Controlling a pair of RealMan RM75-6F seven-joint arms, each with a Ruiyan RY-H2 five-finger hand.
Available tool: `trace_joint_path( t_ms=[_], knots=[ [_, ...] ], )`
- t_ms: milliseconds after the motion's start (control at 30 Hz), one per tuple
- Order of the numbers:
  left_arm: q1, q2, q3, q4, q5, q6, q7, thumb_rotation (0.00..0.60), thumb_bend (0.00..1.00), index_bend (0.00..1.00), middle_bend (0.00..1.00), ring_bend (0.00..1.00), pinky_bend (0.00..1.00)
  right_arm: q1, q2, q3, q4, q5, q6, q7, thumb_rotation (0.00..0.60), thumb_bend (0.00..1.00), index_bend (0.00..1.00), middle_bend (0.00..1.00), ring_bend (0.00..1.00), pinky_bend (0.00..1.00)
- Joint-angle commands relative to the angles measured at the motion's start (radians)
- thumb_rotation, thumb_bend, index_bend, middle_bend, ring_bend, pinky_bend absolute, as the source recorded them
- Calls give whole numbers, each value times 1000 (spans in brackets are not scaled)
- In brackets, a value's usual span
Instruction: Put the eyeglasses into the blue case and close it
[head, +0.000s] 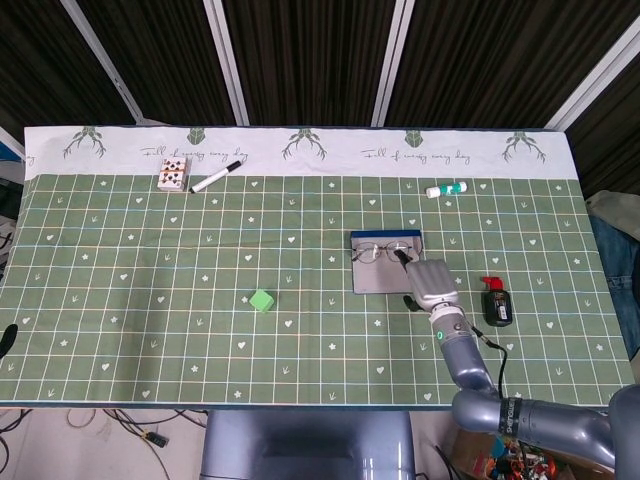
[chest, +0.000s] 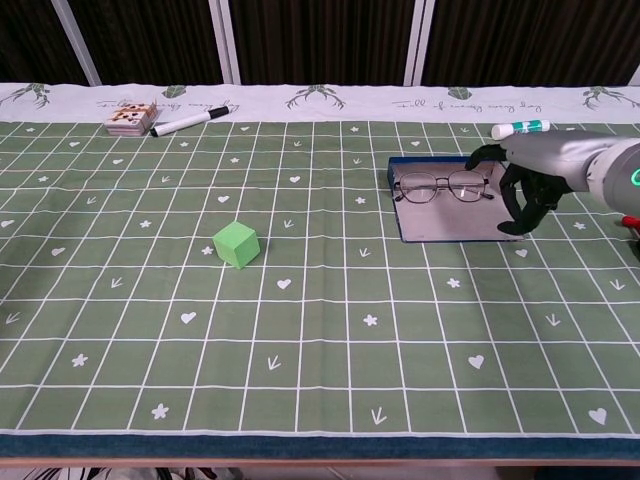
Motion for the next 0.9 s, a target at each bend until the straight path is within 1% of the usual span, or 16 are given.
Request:
trace_joint_path(
  t_ms=[33, 233, 567, 733, 900],
  knots=[
    [0, 0, 0, 0, 0, 1, 0, 600, 320, 188, 0, 0, 0, 20, -18, 5, 21, 42, -9, -31, 600, 397, 102, 699, 693, 646],
    [0, 0, -2, 2, -3, -1, -1, 600, 321, 188, 0, 0, 0, 42, -43, 3, 45, 75, -19, -61, 600, 401, 96, 710, 703, 653],
    [-1, 1, -3, 6, -8, -5, -5, 600, 320, 188, 0, 0, 0, 62, -71, 4, 81, 94, -25, -78, 600, 409, 95, 718, 712, 661],
    [-2, 1, -3, 7, -9, -6, -6, 600, 320, 188, 0, 0, 0, 70, -85, 4, 108, 114, -37, -85, 600, 481, 95, 721, 717, 661],
    [-2, 0, -3, 7, -10, -8, -3, 600, 321, 188, 0, 0, 0, 77, -97, 2, 124, 121, -46, -91, 600, 493, 95, 723, 718, 661]
  ],
)
